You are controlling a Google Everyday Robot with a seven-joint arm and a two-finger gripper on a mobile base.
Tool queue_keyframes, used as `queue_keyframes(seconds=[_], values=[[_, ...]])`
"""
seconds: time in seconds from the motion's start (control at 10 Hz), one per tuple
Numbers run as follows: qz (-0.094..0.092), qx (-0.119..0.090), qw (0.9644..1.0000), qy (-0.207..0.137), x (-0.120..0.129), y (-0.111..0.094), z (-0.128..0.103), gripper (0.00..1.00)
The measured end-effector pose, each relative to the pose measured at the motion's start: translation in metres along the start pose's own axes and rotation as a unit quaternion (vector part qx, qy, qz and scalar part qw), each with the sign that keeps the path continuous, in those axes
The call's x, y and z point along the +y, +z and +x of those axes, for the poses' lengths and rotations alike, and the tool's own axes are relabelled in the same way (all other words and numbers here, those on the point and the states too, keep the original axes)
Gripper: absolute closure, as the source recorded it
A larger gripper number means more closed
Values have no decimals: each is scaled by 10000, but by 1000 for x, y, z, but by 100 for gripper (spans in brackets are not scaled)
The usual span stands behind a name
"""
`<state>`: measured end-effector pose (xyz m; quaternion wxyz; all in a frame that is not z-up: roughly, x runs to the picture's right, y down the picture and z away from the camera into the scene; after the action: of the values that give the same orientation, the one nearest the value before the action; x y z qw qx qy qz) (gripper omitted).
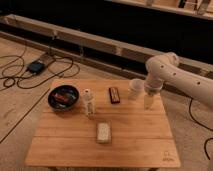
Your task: Pick up the ceramic cup
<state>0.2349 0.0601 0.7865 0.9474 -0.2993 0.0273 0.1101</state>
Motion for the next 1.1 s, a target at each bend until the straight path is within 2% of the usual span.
queue_keyframes(seconds=[0.9,1.1], values=[[3,-3,10000,1,0,0,0,20],[36,-93,9999,-122,-7,4,-3,20]])
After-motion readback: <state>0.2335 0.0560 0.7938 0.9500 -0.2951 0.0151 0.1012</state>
